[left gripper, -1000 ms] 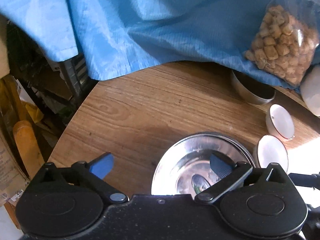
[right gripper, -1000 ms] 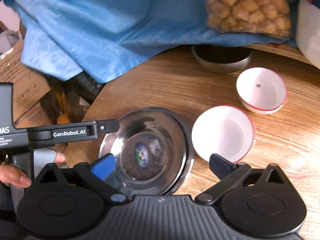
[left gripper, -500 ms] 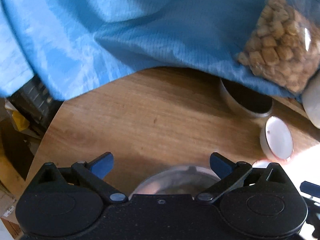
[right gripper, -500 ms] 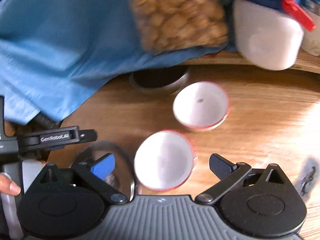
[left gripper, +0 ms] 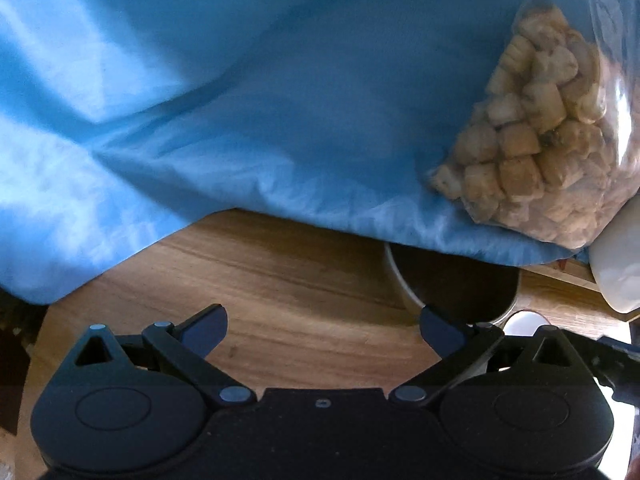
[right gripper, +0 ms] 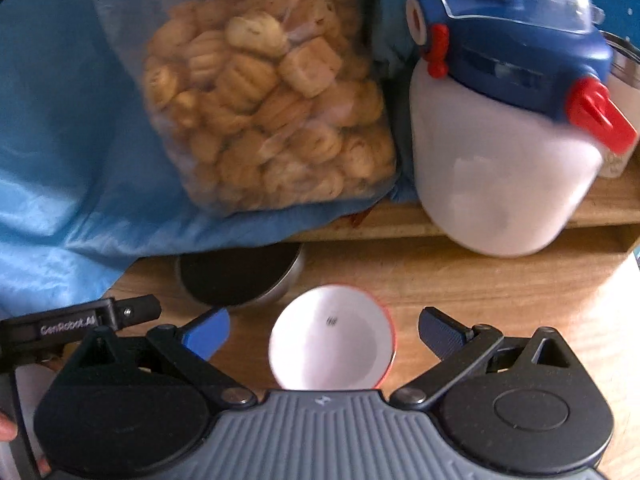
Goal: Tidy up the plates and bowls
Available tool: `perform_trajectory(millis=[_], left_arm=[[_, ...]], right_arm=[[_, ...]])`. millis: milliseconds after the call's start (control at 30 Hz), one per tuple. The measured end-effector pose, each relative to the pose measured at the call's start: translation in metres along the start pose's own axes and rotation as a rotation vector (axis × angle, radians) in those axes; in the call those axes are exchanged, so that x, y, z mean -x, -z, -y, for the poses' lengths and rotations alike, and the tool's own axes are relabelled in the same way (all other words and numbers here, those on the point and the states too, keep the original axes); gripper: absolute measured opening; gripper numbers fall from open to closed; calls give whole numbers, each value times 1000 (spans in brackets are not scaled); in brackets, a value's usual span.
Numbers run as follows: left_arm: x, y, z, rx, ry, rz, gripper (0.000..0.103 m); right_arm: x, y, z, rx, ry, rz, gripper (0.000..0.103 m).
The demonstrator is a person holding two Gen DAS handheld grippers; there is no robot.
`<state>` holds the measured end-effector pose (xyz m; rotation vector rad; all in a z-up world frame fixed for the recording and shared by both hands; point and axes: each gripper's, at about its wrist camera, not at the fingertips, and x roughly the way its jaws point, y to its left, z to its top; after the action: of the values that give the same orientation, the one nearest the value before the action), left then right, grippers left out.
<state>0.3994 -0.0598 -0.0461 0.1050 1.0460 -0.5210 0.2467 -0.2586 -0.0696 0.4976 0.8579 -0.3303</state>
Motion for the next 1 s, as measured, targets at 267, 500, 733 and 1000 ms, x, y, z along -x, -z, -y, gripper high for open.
perform_trajectory(millis=[267, 500, 733, 1000], left_arm=[[-25, -12, 3, 5, 27, -34, 102], [-42, -20, 3, -4, 29, -50, 102], [-54, -26, 5, 9, -11, -71, 102], [-56, -23, 20, 6, -55, -80, 102]], right_arm=[[-26, -16, 4, -15, 23, -48, 103], [-44, -20, 4, -40, 27, -82, 103], [-63, -25, -4, -43, 24, -112, 102], [-79, -41, -7, -34, -3, -120, 89]])
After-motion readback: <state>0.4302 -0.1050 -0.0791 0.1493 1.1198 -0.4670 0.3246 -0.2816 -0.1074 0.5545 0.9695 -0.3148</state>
